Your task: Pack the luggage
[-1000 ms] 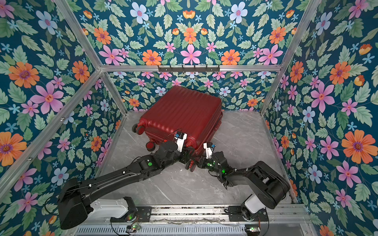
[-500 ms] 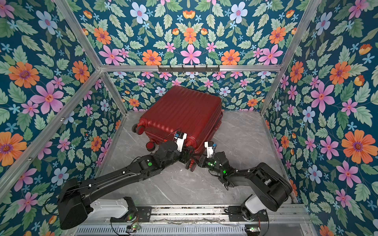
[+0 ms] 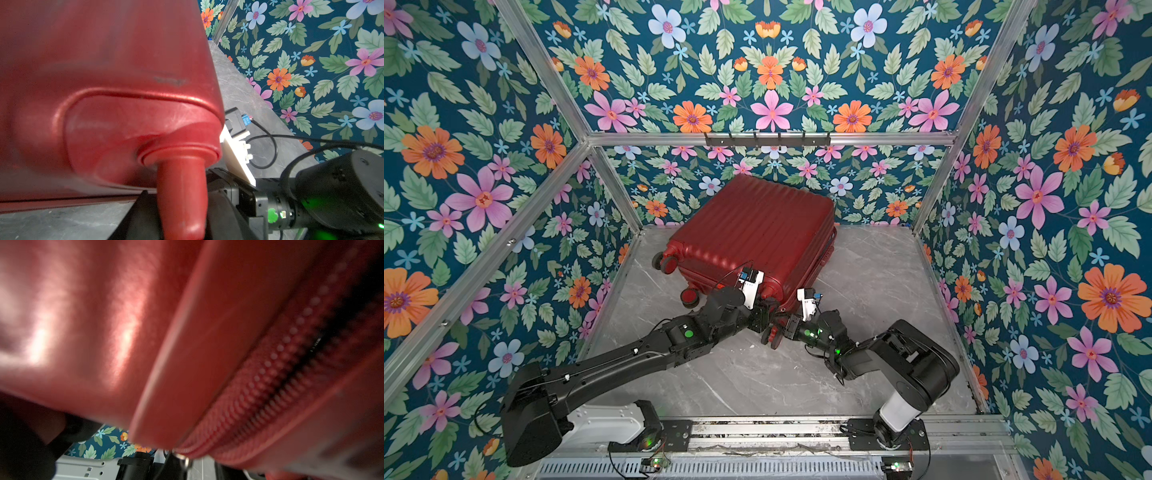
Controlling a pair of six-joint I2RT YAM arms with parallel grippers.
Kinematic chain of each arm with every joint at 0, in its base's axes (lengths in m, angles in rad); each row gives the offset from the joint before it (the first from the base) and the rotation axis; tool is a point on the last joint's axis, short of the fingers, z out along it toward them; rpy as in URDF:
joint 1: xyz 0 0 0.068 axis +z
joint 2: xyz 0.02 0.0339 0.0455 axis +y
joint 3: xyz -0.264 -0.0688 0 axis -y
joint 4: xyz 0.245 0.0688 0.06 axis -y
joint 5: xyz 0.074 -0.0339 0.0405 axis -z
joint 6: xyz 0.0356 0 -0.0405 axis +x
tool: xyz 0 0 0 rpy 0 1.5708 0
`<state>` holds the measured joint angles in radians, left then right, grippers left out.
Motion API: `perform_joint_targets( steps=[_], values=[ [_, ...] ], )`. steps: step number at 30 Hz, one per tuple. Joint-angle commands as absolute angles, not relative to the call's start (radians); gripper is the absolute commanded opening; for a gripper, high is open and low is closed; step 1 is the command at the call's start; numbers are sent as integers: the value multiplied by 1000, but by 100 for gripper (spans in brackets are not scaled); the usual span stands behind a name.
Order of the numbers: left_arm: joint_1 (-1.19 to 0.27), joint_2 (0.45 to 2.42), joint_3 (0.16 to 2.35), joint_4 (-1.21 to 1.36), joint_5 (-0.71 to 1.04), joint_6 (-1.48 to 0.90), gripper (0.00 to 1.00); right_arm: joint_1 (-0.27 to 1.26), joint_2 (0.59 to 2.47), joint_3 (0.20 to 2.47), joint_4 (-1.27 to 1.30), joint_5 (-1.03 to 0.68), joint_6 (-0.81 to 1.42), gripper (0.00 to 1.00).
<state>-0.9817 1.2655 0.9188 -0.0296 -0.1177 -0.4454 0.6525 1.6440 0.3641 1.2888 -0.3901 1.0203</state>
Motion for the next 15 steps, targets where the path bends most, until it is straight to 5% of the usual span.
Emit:
perform_joint_targets(
  steps=[1,15],
  values=[
    [-979,1253,921,98,-156,-442,0,635,1695,384,1422,-213,1056,23],
    [-978,1256,917,102,-155,-443,0,635,1626,377,1422,-177,1046,20]
  ],
)
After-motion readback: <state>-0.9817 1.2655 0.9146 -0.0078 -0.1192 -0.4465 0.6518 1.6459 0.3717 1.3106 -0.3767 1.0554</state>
